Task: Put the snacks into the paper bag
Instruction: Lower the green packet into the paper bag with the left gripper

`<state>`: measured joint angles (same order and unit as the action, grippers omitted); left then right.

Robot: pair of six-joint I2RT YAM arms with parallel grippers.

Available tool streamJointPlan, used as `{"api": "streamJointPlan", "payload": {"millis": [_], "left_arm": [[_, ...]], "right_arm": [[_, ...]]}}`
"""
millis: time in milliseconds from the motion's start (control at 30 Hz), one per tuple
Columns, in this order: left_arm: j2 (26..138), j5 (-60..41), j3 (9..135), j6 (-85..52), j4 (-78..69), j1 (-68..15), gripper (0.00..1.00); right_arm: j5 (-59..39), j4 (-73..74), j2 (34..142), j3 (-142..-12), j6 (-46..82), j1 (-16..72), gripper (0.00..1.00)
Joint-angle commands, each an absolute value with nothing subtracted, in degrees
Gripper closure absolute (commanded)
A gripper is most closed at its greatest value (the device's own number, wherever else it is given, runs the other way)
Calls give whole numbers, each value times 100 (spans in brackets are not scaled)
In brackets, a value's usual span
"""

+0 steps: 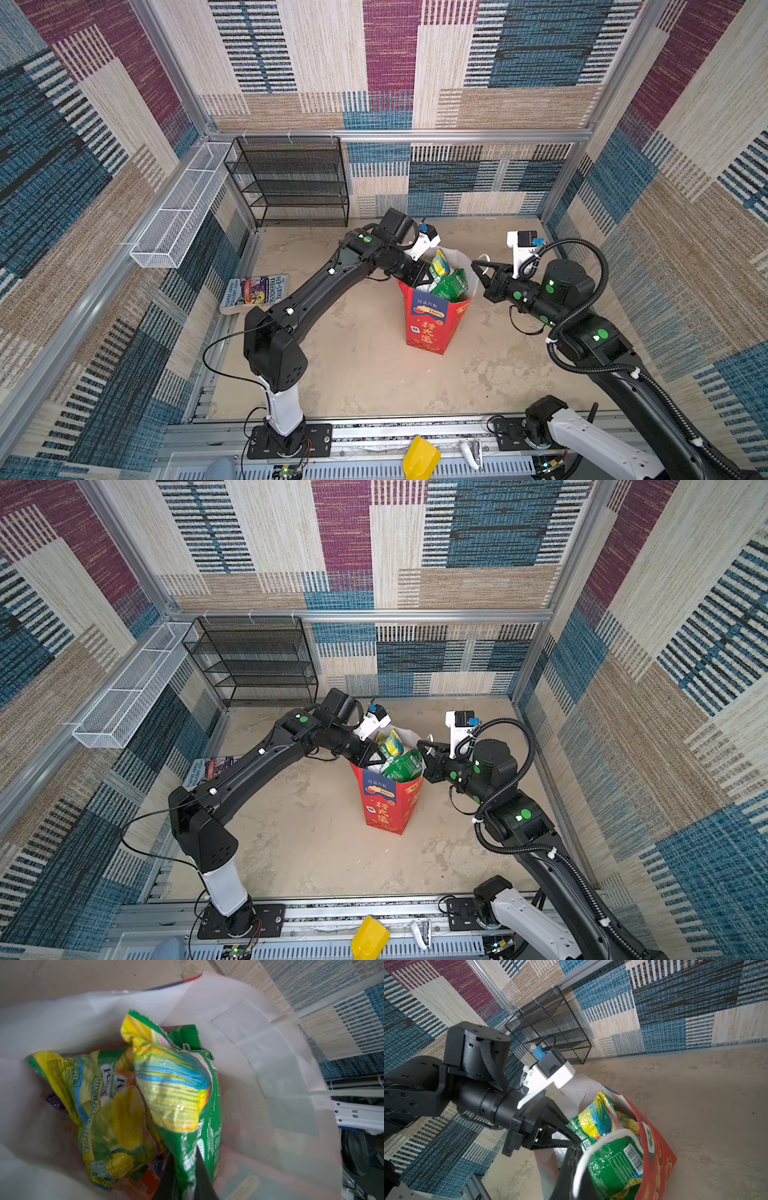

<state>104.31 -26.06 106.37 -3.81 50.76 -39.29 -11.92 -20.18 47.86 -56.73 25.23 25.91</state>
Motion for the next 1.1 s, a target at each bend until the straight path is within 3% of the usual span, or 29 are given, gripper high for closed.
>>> {"api": "streamJointPlan", "payload": {"millis": [0,33,267,333,400,600,1067], "left_arm": [[10352,-1824,10799,-826,5149,-3929,76],[10279,-1603,10831,-934,5150,-3929,63],[9840,-1099,11046,-1129,5125,-4132,58],[9830,-1017,11163,-1041,5156,-4301,61],[9946,-923,11381,-1011,5296,-4434,71],[10540,-517,12047,-978,5839,-4579,76],[11714,53,12295,-831,6334,-4832,72]], "right_arm": [[-1153,-1562,4781,-5682,2522,2602,97],[-1145,-1564,4783,-5695,2515,2606,97],[-1073,-1616,4711,-5748,2474,2607,96],[-1077,-1622,4722,-5757,2462,2602,96],[-1092,-1630,4718,-5767,2468,2602,96],[-1097,-1676,4654,-5770,2504,2602,97],[-1069,-1713,4636,-5728,2520,2602,97]]}}
